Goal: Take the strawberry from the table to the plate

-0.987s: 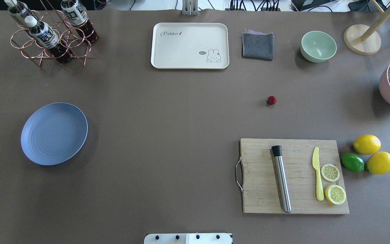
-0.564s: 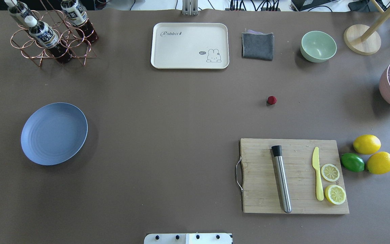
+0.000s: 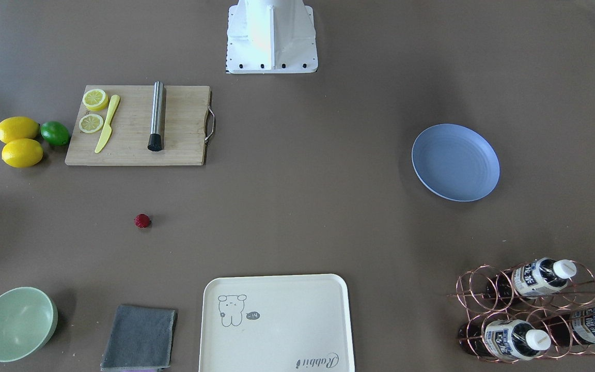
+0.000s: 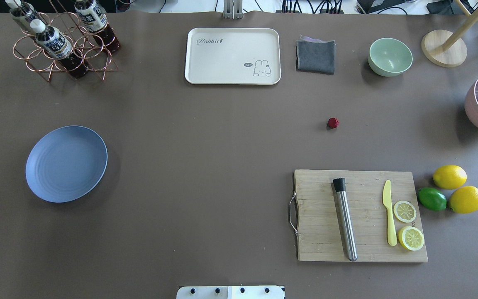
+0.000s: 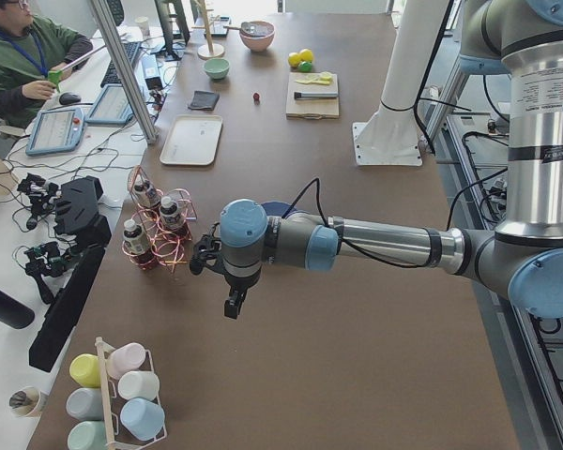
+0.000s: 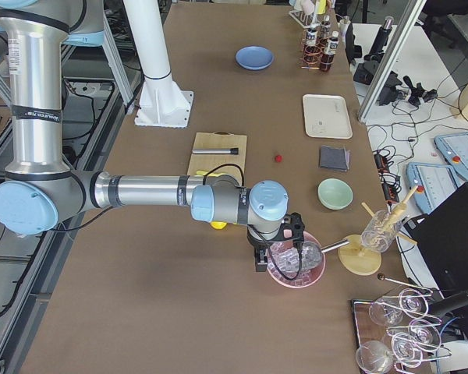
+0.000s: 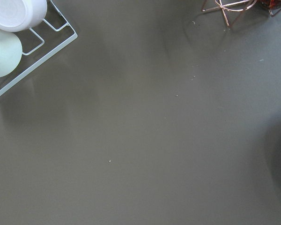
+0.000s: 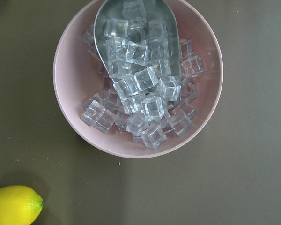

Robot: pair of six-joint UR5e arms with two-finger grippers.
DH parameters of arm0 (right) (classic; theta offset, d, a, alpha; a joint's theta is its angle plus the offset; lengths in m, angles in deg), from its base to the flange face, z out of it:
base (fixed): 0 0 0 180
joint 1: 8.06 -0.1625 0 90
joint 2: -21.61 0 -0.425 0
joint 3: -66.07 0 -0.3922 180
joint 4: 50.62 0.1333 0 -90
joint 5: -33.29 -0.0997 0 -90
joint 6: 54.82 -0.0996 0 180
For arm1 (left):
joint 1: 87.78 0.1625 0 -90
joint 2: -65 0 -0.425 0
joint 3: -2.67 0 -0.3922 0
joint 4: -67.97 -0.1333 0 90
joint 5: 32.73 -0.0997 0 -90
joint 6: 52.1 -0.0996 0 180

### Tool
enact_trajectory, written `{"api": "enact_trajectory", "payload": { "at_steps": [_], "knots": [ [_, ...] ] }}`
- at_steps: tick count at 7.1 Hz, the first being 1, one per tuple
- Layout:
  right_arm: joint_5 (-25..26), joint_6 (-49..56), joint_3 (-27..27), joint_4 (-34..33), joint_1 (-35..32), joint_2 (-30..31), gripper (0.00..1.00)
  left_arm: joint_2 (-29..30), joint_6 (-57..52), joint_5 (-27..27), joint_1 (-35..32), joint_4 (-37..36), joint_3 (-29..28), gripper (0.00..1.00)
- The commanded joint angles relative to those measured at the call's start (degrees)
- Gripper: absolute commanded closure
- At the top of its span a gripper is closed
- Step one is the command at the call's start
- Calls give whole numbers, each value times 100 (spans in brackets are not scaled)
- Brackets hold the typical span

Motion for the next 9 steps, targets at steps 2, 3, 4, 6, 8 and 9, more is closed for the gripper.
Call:
{"api": "enact_trajectory", "payload": {
  "at_steps": [2, 3, 4, 6, 8, 9],
  "knots": [
    [11, -1, -36, 3, 0, -52, 0, 25, -2, 16, 0, 30, 7, 2],
    [11, -10, -37, 3, 0, -52, 0, -1, -2, 33, 96, 152, -10, 2],
    [-6, -10, -37, 3, 0, -52, 0, 33, 15, -1, 105, 562, -54, 2],
    [-15, -10, -45, 3, 0, -52, 0, 209, 285, 16, 141, 829, -266, 2],
    [-24, -1, -54, 3, 0, -43, 0, 157, 314, 51, 167, 935, -223, 2],
    [-24, 7, -98, 3, 0, -52, 0, 44, 305, 277, 176, 1118, -161, 2]
  ]
}}
